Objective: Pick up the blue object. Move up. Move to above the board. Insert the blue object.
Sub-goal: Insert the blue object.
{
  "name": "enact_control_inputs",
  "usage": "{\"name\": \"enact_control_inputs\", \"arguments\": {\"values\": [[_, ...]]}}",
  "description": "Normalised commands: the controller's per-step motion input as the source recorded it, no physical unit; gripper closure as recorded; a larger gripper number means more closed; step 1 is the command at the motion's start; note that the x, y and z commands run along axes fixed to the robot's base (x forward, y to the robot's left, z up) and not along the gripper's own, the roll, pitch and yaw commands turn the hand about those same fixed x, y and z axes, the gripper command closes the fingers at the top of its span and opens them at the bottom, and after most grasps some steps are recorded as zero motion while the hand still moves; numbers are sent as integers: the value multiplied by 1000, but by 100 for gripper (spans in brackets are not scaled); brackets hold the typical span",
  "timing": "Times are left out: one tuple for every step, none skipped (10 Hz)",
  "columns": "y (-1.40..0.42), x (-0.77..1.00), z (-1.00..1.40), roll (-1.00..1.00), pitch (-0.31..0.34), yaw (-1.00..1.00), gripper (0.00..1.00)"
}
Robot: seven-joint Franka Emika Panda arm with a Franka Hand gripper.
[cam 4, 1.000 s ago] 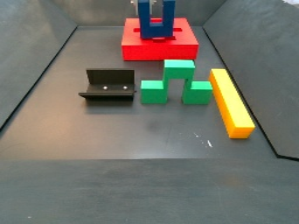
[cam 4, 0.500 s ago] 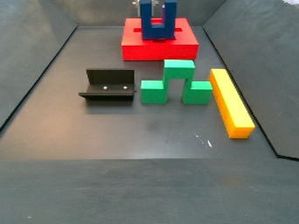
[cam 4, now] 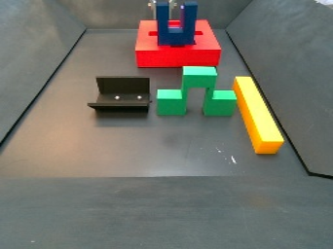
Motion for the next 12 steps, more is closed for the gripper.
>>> {"name": "enact_control_inputs", "arguments": {"values": [[-54,0,-129,43,-66,-54,100],[-137,-114,-31,0,-73,-143,100],[-197,-240,0,0,-123,-180,100],[-157,-151,-11,0,-139,-191,100],[0,-17,-80,0,-76,-169,100],[9,0,-106,0,-53,-94,100],[86,0,-160,0,-49,-97,100],[140,11,-240,50,-27,-54,100],[111,0,-531,50,-73,-9,100],[86,-80,-814,16,-131,0,100],[0,-134,-909,64,-153,0,100],[0,-189,-860,137,-156,0,100]]}}
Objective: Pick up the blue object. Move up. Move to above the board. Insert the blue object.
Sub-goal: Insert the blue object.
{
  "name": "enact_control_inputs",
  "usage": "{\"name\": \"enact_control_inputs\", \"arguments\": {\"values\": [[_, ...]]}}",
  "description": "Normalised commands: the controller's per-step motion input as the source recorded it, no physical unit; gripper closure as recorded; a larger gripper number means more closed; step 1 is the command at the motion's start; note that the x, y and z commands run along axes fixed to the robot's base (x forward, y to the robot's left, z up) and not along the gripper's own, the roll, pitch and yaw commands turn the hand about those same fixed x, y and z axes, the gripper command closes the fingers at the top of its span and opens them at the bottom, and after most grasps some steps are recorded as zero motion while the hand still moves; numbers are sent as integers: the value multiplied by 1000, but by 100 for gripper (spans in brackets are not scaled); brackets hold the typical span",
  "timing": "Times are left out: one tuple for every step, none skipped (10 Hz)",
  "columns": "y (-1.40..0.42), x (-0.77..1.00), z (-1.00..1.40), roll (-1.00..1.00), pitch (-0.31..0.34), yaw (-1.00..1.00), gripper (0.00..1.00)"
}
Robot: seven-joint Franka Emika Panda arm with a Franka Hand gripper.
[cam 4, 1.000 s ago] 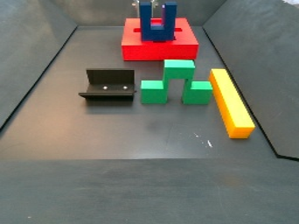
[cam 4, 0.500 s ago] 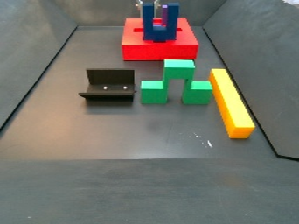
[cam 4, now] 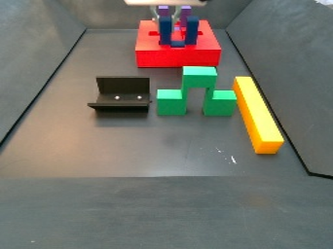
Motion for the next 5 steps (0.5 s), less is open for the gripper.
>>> {"name": "enact_control_inputs", "arguments": {"values": [[-54,-209,-806,203,-127,0,100],[0,-149,-669,159,-44,0,100],[0,-91,-491,119,0,0,100],[0,0,0,0,4,-34,100],[0,0,0,0,0,0,100]]}}
